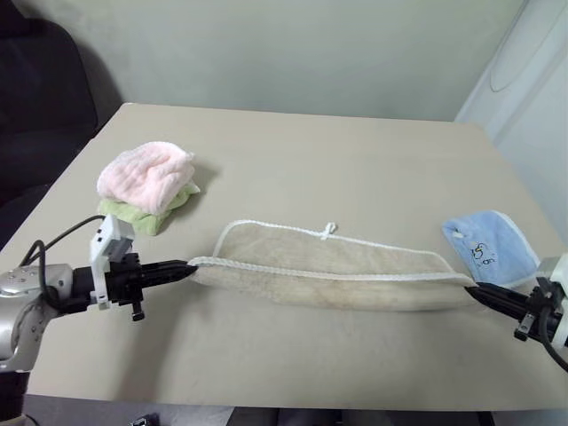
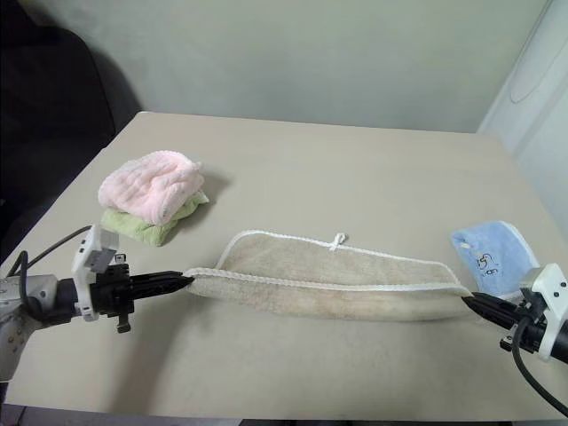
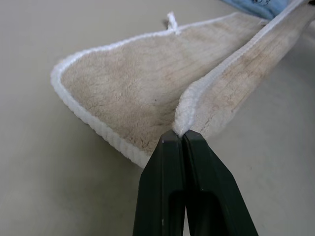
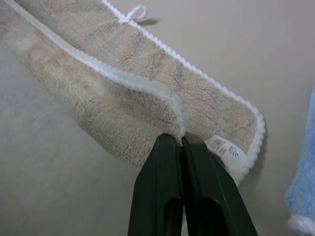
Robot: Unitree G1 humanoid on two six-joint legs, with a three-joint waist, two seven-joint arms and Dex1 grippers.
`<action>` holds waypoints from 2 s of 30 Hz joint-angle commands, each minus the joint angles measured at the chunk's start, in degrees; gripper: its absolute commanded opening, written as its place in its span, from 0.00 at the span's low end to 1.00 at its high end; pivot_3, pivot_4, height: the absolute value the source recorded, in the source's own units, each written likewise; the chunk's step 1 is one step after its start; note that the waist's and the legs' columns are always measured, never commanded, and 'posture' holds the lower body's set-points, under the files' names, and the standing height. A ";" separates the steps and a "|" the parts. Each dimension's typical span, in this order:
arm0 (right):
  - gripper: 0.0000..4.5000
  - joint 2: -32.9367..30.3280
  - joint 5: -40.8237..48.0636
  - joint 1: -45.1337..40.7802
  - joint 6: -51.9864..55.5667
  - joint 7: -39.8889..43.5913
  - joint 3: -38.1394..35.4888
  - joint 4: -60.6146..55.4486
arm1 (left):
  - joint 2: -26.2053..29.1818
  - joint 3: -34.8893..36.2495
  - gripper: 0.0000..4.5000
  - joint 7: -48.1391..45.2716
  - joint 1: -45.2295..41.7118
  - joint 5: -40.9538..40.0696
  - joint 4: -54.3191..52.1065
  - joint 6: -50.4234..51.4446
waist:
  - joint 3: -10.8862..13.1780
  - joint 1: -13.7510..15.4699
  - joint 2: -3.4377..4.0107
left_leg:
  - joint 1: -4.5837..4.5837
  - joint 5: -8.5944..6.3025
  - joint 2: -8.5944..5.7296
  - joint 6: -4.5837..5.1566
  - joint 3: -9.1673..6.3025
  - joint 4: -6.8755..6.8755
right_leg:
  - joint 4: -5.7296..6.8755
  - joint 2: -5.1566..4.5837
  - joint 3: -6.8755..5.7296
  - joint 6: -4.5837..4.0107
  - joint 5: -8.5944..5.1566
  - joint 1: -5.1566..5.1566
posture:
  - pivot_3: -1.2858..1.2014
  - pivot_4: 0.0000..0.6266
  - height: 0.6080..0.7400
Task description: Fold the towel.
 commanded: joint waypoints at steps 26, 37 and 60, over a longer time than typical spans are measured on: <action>0.00 -1.44 -16.25 -18.51 -10.75 -6.13 14.05 21.15 | -19.11 -18.78 0.01 11.37 -40.50 24.30 50.20 -24.79 | -0.02 0.61 0.02 | 0.20 0.69 -0.03 0.82 0.00 0.10 | -0.08 -0.05 -0.12 -0.07 0.99 0.36 | 0.52 0.24 1.00; 0.24 0.14 -16.86 -19.00 -9.86 -7.00 15.82 21.65 | -21.59 -19.47 0.39 10.37 -45.02 28.34 60.32 -30.26 | -0.01 0.65 0.03 | 0.20 0.72 -0.04 0.88 0.01 0.10 | -0.22 -0.06 -0.12 0.19 1.12 0.43 | 0.52 0.24 1.00; 0.79 6.14 15.30 -2.74 18.83 -12.26 -10.93 -4.89 | -18.12 -8.95 0.99 13.13 -35.39 17.71 32.06 -20.18 | 0.03 1.09 -0.13 | 0.11 0.65 -0.16 0.78 0.00 0.14 | -0.23 0.03 -0.12 0.46 0.49 0.52 | 0.52 0.24 1.00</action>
